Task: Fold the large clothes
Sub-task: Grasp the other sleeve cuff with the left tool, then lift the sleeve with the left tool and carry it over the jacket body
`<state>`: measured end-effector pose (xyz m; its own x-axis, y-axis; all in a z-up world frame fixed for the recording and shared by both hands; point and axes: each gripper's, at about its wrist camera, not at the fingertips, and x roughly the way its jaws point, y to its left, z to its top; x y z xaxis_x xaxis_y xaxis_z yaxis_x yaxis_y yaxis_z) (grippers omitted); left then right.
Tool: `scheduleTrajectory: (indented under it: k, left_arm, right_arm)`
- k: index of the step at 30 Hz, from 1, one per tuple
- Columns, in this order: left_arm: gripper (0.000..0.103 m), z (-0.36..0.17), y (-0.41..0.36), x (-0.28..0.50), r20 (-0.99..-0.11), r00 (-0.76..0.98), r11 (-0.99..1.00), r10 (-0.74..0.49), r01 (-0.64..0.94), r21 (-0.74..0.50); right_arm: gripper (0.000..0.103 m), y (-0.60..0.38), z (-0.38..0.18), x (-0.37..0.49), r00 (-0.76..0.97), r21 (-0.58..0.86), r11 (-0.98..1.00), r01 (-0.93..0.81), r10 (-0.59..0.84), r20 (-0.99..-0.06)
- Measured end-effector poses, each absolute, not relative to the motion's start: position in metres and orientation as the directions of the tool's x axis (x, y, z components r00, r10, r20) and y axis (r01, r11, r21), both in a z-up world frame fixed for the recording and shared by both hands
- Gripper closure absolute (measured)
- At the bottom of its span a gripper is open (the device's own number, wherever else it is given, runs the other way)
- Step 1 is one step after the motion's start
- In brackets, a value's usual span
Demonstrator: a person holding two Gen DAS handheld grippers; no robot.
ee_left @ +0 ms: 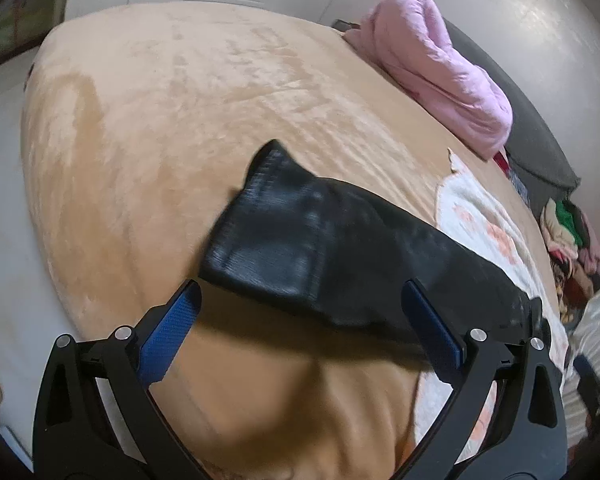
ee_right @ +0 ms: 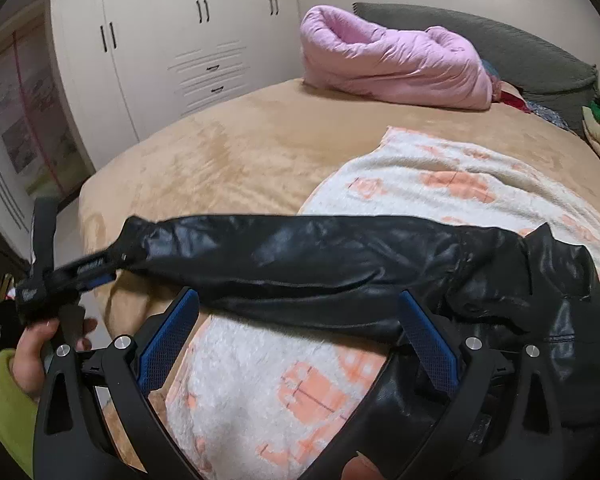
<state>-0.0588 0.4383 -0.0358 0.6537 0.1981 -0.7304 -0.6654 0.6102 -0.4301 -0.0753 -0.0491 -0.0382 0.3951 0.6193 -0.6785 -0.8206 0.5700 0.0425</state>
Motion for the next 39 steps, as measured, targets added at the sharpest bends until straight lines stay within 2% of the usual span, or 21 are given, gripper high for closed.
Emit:
scheduleTrajectory:
  k: [10,11,12,13,16,18,20,27,39]
  left_arm:
    - [0.010,-0.047,0.447,-0.041,-0.720,0.663,0.600,0.204,-0.666,-0.443]
    - [0.015,-0.046,0.446,-0.038,-0.718,0.665,0.608,0.204,-0.661,-0.440]
    - [0.030,-0.046,0.445,-0.035,-0.713,0.672,0.615,0.200,-0.653,-0.443]
    - [0.040,-0.045,0.445,-0.032,-0.706,0.684,0.624,0.185,-0.636,-0.454]
    - [0.057,-0.037,0.440,-0.031,-0.685,0.699,0.658,0.204,-0.616,-0.433]
    - [0.077,-0.031,0.441,-0.035,-0.668,0.715,0.657,0.205,-0.607,-0.447]
    - [0.083,-0.026,0.444,-0.038,-0.654,0.731,0.653,0.197,-0.595,-0.469]
    - [0.092,0.011,0.423,-0.042,-0.589,0.775,0.716,0.227,-0.543,-0.439]
    - [0.097,0.068,0.375,-0.038,-0.497,0.849,0.795,0.182,-0.424,-0.434]
  right_arm:
    - [0.004,-0.065,-0.054,-0.061,0.384,0.077,0.602,-0.795,0.597,-0.704]
    - [0.004,-0.069,-0.054,-0.057,0.384,0.091,0.610,-0.787,0.599,-0.703]
    - [0.004,-0.072,-0.055,-0.055,0.385,0.097,0.616,-0.781,0.599,-0.703]
    - [0.004,-0.074,-0.056,-0.052,0.390,0.100,0.626,-0.774,0.594,-0.704]
    - [0.004,-0.082,-0.058,-0.044,0.398,0.113,0.649,-0.752,0.584,-0.708]
    - [0.004,-0.087,-0.059,-0.040,0.402,0.122,0.658,-0.743,0.585,-0.705]
    - [0.004,-0.091,-0.059,-0.039,0.402,0.130,0.666,-0.735,0.581,-0.707]
    - [0.004,-0.107,-0.051,-0.042,0.423,0.133,0.677,-0.723,0.588,-0.690]
    - [0.004,-0.151,-0.018,-0.048,0.486,0.155,0.699,-0.698,0.621,-0.615]
